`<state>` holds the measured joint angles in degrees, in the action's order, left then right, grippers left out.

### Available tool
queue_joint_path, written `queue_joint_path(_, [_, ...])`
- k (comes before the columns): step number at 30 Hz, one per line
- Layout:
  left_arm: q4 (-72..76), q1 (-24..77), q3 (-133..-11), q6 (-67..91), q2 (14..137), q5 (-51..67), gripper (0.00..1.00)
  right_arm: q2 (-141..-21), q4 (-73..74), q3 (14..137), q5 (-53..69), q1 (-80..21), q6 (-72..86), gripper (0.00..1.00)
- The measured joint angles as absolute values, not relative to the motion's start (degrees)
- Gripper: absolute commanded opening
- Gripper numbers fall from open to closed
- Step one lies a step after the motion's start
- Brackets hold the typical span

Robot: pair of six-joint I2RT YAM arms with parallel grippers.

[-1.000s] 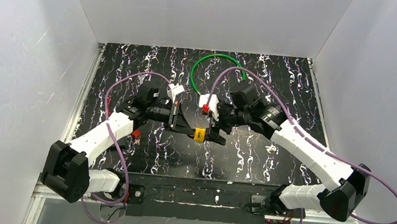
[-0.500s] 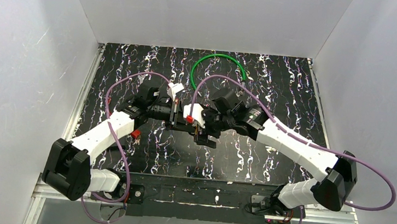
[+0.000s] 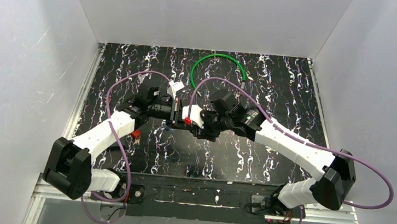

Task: Lock with the key
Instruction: Place the lock at the center of the board.

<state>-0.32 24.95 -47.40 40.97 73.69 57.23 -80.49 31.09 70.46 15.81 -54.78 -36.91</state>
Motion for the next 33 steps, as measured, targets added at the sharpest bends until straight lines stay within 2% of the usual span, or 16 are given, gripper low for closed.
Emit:
queue_joint_path(1, [-0.16, 24.95, -47.4, 40.99, 73.71, 57.08, 0.22, -80.36, 30.87, 70.24, 15.97, -54.57, -36.86, 0.5])
queue_joint_path(2, [0.12, 24.97, -47.37, 41.01, 73.73, 56.93, 0.42, -80.18, 30.61, 70.02, 16.43, -54.17, -36.71, 0.5])
queue_joint_path(3, [0.54, 24.97, -47.37, 41.06, 73.73, 56.99, 0.48, -79.96, 30.37, 69.78, 16.8, -53.78, -36.53, 0.49])
queue_joint_path(7, [1.02, 24.95, -47.37, 40.42, 73.65, 58.08, 0.84, -79.7, 31.29, 68.88, 17.74, -48.47, -34.37, 0.46])
queue_joint_path(9, [0.25, 24.75, -47.37, 39.29, 73.45, 57.76, 0.97, -79.68, 31.75, 68.01, 18.44, -43.83, -32.69, 0.45])
queue_joint_path(20, [-8.51, 22.83, -47.75, 30.02, 68.07, 51.72, 0.98, -78.72, 34.2, 53.82, 16.82, -21.87, -21.12, 0.41])
queue_joint_path(24, [-11.18, 22.83, -48.45, 26.72, 67.61, 49.65, 0.98, -78.67, 36.38, 51.96, 12.38, -20.64, -17.54, 0.43])
queue_joint_path(28, [-12.64, 22.83, -48.84, 24.6, 67.42, 47.97, 0.98, -79.48, 37.74, 52.07, 9.54, -20.62, -14.5, 0.37])
queue_joint_path(33, [-14.04, 22.81, -48.84, 23.07, 65.73, 46.63, 0.98, -83.02, 39.94, 52.25, 7.07, -20.58, -12.19, 0.39])
